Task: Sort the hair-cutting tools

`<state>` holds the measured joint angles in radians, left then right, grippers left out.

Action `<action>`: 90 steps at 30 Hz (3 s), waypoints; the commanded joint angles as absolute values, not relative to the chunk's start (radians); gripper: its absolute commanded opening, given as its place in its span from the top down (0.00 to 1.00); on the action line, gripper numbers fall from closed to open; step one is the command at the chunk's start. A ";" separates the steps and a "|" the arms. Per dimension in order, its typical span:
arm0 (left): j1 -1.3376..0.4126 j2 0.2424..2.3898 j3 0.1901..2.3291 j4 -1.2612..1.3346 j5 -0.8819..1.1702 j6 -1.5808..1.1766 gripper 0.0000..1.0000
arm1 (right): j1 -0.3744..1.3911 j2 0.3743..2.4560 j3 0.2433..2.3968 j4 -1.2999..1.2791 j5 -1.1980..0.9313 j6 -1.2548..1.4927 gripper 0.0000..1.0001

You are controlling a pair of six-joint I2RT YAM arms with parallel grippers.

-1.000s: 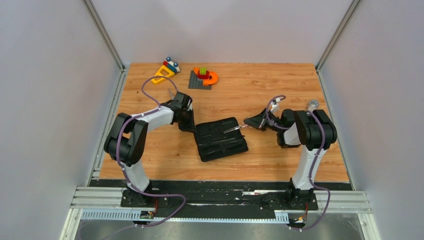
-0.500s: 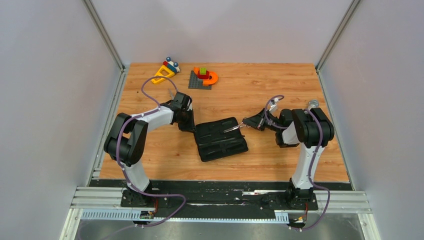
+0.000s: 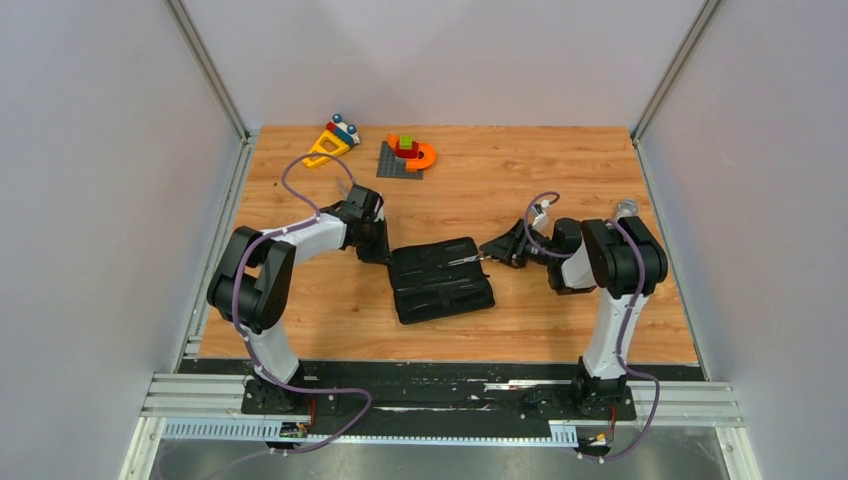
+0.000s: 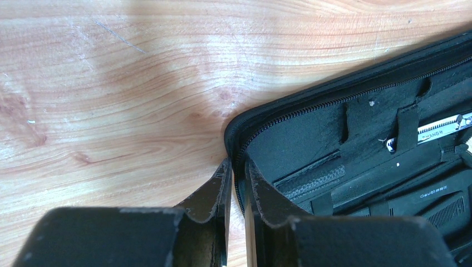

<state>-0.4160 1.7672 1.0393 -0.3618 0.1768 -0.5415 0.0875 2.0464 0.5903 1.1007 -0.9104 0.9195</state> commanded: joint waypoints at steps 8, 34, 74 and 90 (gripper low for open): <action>-0.418 1.746 0.998 -0.380 0.150 -0.534 0.82 | 0.091 1.742 0.695 0.289 -0.597 0.507 0.46; -0.418 1.716 0.977 -0.369 0.160 -0.537 0.82 | 0.201 1.677 1.008 -0.383 -0.282 0.266 0.60; -0.419 1.708 0.977 -0.365 0.169 -0.543 0.82 | 0.441 1.688 1.040 -0.273 -0.156 -0.173 0.91; -0.418 1.689 0.985 -0.382 0.145 -0.535 0.82 | 0.480 1.612 1.133 -0.408 -0.074 -0.225 0.61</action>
